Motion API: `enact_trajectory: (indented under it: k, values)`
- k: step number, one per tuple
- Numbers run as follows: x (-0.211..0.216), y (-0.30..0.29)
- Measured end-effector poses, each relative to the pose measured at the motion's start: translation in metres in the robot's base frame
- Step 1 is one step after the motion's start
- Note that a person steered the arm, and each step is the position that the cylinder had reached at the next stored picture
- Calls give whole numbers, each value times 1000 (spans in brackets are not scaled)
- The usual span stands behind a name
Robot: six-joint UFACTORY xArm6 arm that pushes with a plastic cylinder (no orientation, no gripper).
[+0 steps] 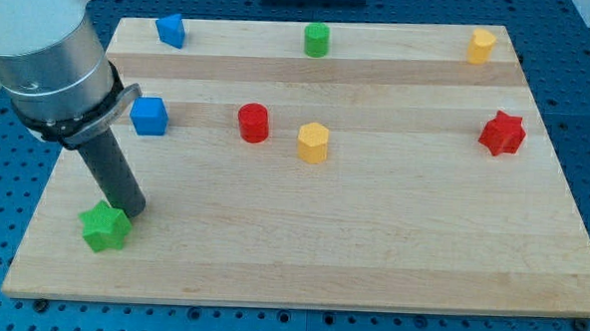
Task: Move the yellow hexagon to the bottom center
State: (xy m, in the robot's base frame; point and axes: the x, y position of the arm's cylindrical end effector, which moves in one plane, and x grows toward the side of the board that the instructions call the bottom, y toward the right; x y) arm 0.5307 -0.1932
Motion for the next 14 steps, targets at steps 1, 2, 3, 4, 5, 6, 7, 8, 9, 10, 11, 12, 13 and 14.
enact_trajectory:
  k: [1, 2, 3, 4, 5, 6, 7, 8, 9, 10, 11, 12, 13, 14]
  values:
    - [9, 1]
    - [16, 1]
    - [18, 1]
    - [15, 2]
    - [-11, 33]
    - [-30, 97]
    - [-33, 167]
    - [-37, 224]
    - [-62, 247]
    - [-101, 248]
    - [-135, 247]
    - [-142, 234]
    - [-142, 227]
    - [-138, 224]
